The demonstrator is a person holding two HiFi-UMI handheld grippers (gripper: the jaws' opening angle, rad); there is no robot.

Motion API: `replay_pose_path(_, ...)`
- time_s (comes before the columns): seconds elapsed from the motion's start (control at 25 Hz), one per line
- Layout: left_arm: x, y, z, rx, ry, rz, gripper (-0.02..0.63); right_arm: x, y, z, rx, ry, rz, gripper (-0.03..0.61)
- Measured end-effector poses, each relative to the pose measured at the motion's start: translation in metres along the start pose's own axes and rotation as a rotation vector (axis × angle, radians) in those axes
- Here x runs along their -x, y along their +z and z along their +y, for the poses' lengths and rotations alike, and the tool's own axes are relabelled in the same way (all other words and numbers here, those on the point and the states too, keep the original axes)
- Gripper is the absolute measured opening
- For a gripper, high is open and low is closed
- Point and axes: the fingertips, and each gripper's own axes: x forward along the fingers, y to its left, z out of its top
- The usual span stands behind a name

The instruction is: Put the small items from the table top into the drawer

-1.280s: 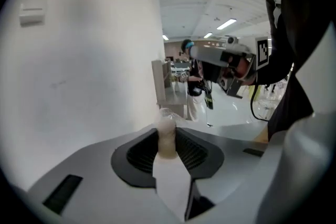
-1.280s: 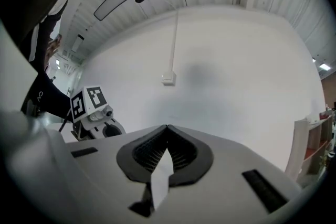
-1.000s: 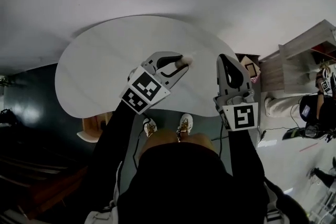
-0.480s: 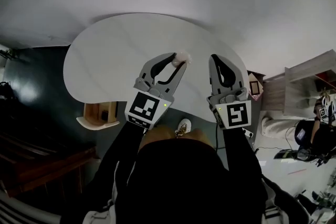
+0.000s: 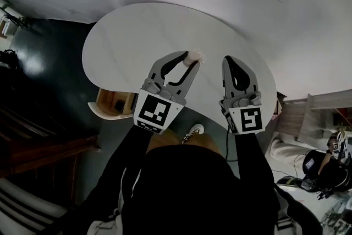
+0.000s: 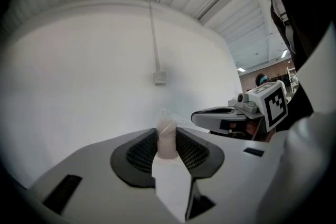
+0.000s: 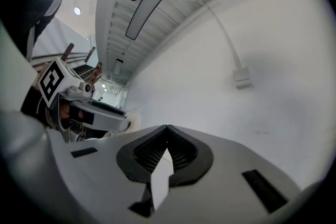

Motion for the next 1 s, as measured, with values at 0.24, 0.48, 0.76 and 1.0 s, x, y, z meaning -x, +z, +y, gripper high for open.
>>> replay_pose_path(0.24, 0.073, -0.029, 0.088, 0.037, 0.140, 0.030, 0.124, -0.073, -0.013, 0.091, 0.014, 0.168, 0.039, 0.026)
replay_pose_path(0.48, 0.153, -0.059, 0.169, 0.054, 0.289, 0.065, 0.124, -0.143, -0.020, 0.192, -0.004, 0.330, 0.029, 0.026)
replay_pose_path(0.76, 0.254, -0.091, 0.237, 0.052, 0.450, 0.121, 0.126, -0.192, -0.017, 0.311, -0.022, 0.511, -0.003, 0.026)
replay_pose_path(1.0, 0.310, -0.122, 0.264, 0.100, 0.535, 0.170, 0.127, -0.214, -0.026, 0.376, -0.020, 0.610, 0.017, 0.026)
